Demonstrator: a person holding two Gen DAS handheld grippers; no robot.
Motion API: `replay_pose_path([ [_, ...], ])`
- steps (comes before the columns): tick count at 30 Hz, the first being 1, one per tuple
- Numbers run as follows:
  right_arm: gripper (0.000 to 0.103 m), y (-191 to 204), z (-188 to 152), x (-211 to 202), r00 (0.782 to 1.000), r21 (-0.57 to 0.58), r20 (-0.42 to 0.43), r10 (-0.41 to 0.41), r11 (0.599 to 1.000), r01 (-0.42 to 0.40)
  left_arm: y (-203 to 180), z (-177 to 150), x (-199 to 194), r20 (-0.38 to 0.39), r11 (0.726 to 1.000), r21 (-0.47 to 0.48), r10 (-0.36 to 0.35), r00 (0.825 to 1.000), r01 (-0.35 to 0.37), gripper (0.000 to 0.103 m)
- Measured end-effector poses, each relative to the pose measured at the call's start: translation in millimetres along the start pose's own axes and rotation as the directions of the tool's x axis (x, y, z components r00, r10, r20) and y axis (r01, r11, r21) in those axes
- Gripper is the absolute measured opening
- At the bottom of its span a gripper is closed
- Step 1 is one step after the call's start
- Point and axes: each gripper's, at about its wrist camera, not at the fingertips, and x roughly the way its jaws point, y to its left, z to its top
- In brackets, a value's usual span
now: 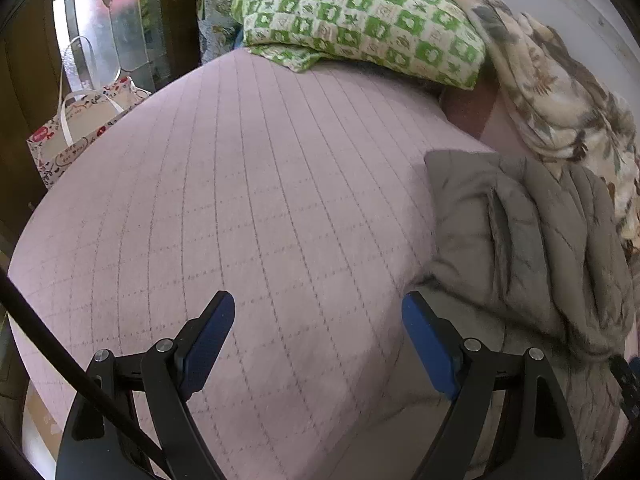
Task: Fold large clothes
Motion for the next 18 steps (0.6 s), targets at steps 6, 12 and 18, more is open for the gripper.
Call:
replay_pose_path([
  [6,0.077,-111,-64,-40,0.996,0.128,-0.046,-0.078,0.988,0.084,7,-30,-10,-0.029,0.999,0.037,-0.016,0.999,0.017,0.085],
  [12,0.08,-224,-133,-62,0.991,0.344,-0.106,-0.085,0.932,0.116,26,-80,-24,-0.153,0.982,0.07,-0.164,0.974,0.176,0.085],
  [18,0.082,-300,-204,-45,0.986,0.552,-0.144,0.082,0.833,0.012,52,-112,-23,-0.265,0.957,-0.03,-0.284,0.921,0.287,0.085],
])
